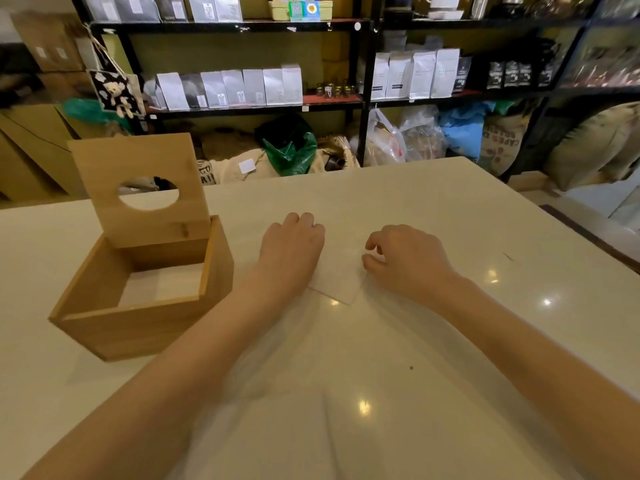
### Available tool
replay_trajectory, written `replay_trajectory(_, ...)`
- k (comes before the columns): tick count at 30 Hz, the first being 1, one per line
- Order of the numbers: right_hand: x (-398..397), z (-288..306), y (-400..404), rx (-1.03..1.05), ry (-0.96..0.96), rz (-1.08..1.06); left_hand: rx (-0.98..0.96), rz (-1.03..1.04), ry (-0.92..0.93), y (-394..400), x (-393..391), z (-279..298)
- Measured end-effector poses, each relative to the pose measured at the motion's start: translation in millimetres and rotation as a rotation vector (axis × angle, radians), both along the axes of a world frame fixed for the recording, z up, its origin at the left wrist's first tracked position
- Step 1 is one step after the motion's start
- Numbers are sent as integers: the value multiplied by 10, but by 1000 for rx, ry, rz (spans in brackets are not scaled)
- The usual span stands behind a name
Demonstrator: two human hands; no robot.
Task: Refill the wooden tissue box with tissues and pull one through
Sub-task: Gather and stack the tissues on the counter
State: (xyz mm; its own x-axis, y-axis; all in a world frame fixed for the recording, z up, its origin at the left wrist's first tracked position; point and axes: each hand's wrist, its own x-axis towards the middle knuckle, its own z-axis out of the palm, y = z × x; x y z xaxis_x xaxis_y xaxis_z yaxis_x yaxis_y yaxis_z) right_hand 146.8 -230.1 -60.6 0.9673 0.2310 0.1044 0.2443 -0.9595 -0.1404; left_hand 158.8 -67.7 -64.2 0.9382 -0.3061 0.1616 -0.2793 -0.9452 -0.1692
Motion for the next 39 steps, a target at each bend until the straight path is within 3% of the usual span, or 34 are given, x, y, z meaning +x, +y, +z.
replay_trajectory(9,113,-128,31,-12,-5,12,45,54,29,-38,148,-195)
replay_trajectory(17,109,-54,33,238,143,-31,25,63,29,-54,61,-137)
replay_trajectory(27,-10,64,-36,392,191,-36,-27,19,39,-11,-148,-45)
replay_trajectory(35,-202,361,-49,546,210,31,-245,-6,8,192,-521,342)
replay_trajectory(39,-412,529,25,678,251,102,-466,-34,74,422,-806,563)
